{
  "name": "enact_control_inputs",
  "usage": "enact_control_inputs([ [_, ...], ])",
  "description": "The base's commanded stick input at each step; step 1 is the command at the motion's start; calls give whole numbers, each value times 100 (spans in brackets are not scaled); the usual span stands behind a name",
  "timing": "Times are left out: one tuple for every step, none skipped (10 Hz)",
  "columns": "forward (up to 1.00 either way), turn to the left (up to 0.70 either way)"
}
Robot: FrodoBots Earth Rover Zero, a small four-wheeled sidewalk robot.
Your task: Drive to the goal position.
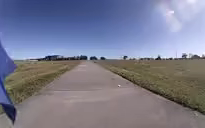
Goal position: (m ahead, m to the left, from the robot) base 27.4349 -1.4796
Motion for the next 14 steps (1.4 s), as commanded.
enact_control_inputs([
  [37,0],
  [65,0],
  [70,0],
  [70,0],
  [70,0],
  [70,0],
  [85,0],
  [85,0],
  [85,34],
  [85,34],
  [85,0],
  [85,0],
  [85,0],
  [85,0],
])
